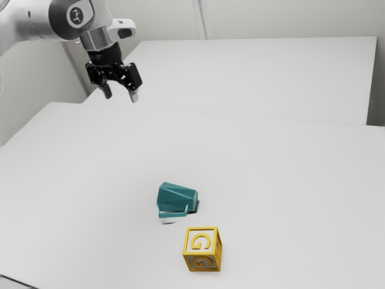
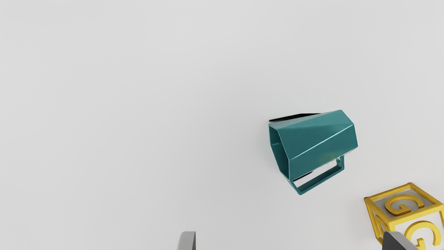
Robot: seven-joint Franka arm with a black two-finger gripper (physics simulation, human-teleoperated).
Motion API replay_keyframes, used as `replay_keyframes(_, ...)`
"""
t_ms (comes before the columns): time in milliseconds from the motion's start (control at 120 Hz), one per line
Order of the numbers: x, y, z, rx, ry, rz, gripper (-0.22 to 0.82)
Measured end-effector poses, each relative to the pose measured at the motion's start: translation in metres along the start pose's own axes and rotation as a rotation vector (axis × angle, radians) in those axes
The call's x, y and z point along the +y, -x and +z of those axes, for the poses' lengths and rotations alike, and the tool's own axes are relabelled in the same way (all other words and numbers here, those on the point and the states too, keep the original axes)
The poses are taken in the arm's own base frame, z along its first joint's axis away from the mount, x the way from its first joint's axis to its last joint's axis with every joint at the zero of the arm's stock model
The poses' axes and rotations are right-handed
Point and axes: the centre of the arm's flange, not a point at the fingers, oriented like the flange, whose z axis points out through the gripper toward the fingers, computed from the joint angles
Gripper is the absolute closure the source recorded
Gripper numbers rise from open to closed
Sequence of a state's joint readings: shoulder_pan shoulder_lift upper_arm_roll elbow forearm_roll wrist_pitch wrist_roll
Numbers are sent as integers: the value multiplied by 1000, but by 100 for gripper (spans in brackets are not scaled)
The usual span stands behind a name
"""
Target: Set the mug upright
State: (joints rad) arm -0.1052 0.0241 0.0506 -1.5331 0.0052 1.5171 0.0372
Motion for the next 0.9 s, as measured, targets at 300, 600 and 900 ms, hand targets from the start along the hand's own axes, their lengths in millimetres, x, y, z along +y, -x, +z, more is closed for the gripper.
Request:
replay_keyframes(300,-7,6,8,-18,4,-14,2)
replay_keyframes(600,-12,19,42,-18,35,-27,2)
replay_keyframes(900,-25,28,84,30,166,-67,2)
